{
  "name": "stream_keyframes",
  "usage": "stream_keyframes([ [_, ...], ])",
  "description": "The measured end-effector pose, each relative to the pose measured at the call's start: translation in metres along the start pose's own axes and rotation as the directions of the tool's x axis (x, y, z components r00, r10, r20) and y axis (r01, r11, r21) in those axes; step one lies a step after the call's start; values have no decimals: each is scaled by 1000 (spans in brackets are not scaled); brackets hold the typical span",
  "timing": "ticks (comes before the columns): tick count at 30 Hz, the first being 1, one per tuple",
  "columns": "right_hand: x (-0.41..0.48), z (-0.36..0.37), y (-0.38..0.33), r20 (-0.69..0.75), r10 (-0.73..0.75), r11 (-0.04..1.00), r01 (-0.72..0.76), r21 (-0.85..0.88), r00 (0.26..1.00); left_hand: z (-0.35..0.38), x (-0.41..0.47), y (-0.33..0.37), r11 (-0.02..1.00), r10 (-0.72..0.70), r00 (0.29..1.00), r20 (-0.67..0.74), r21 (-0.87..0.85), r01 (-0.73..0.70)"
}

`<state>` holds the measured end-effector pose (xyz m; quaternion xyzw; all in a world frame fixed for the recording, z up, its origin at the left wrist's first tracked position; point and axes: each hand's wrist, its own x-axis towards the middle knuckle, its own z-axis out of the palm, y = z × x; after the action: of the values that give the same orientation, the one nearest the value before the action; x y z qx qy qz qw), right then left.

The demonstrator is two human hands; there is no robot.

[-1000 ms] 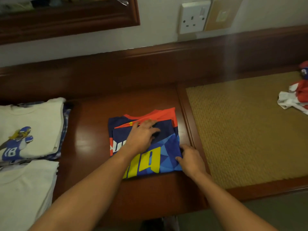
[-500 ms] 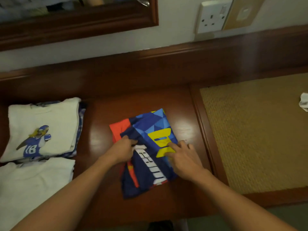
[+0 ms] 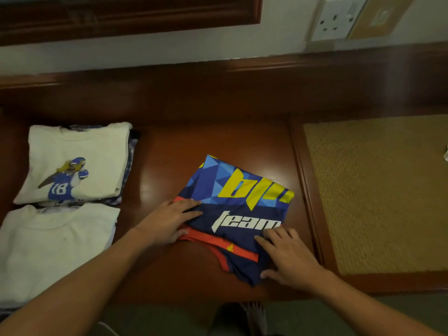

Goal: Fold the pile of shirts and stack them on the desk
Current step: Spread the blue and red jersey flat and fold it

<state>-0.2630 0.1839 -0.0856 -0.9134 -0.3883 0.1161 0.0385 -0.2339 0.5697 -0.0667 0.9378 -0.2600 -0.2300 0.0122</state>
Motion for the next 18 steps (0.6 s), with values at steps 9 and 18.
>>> stream_keyframes([
  [9, 7, 17, -33, -220, 195, 977, -169, 133, 956, 33, -42, 25, 999, 13, 948, -318, 52, 4],
  [18, -4, -54, 17, 271, 189, 605, -329, 725, 944, -15, -81, 74, 662, -390, 921, 20, -689, 295],
])
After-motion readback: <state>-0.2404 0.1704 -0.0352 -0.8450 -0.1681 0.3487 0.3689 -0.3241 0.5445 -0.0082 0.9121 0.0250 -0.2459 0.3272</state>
